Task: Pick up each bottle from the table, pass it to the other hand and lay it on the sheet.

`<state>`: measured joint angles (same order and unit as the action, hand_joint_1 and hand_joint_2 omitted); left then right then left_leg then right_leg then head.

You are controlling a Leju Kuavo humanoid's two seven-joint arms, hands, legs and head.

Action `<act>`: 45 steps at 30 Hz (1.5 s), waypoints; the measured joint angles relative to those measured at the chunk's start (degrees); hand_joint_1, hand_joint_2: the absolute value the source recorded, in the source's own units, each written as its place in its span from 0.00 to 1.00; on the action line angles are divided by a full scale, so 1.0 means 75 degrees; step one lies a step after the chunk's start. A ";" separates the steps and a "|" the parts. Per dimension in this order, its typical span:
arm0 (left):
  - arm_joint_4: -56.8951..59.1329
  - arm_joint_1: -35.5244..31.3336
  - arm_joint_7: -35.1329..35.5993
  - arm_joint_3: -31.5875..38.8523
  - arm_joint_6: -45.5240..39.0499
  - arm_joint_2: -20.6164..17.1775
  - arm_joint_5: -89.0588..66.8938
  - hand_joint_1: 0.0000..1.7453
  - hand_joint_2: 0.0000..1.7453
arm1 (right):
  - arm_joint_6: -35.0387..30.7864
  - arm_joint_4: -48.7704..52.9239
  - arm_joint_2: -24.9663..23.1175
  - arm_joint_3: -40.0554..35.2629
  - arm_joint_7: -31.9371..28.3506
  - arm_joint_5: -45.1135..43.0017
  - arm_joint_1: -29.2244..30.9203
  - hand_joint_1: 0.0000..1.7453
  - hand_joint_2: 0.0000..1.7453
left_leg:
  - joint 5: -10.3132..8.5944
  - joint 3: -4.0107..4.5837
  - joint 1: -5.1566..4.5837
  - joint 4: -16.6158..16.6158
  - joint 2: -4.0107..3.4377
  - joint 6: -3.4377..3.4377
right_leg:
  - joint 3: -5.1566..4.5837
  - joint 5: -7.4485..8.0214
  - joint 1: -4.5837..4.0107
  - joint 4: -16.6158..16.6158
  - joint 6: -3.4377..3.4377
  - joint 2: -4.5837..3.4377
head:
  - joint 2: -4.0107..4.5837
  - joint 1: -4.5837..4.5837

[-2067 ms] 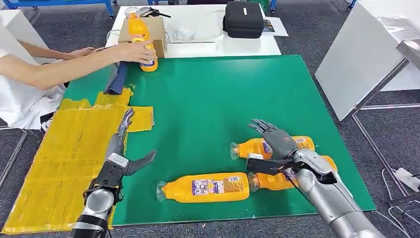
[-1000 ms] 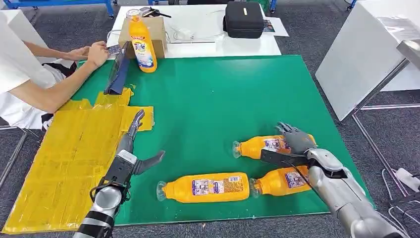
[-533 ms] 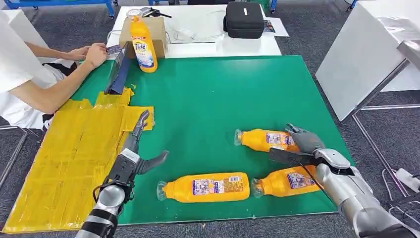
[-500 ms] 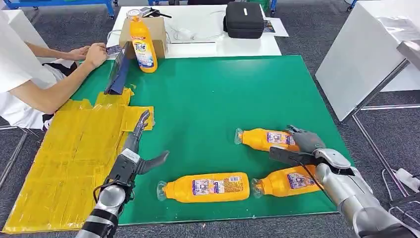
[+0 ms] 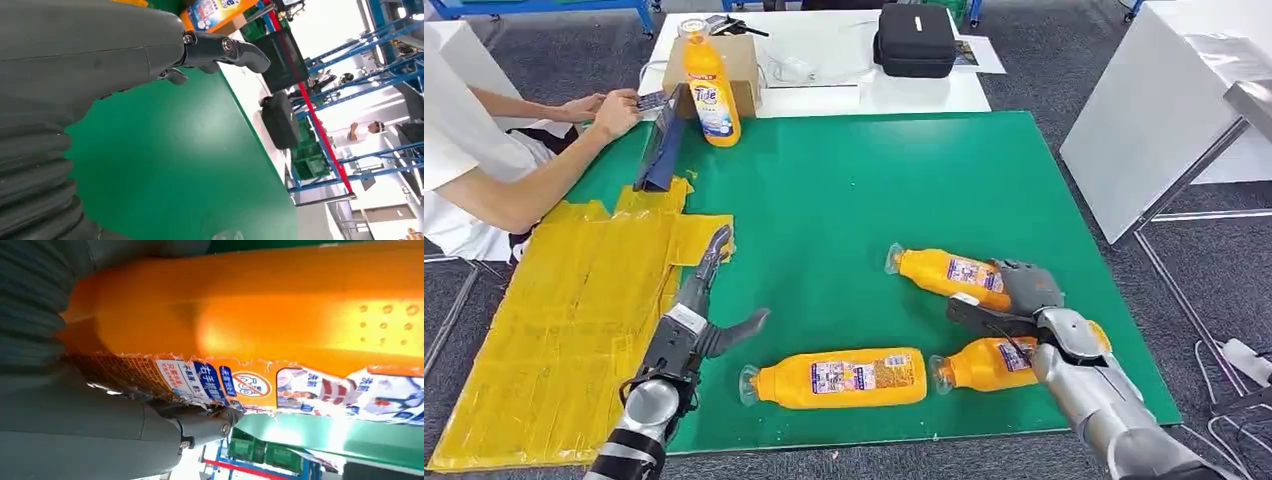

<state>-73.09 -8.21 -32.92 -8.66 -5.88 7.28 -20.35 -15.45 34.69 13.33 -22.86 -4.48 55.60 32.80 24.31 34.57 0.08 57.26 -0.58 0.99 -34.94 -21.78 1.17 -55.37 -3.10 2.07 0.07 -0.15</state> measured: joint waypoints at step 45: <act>-0.1976 0.0024 0.0839 -0.1763 0.2020 -0.0152 0.2238 0.00 1.00 | 0.0906 0.5021 -0.3547 0.0378 -0.3223 -0.4837 -0.2767 1.00 1.00 | -0.0002 0.0024 0.0003 -0.0005 0.0003 -0.0004 | -0.0021 -0.0007 0.0001 -0.0004 0.0005 0.0002 | 0.0000 0.0003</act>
<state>-87.91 -8.03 -26.62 -21.88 9.27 6.14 -3.56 -8.65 72.34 -13.27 -20.02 -28.65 19.32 12.05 24.30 34.75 0.10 57.23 -0.56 0.95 -35.09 -21.83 1.18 -55.40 -3.06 2.08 0.07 -0.13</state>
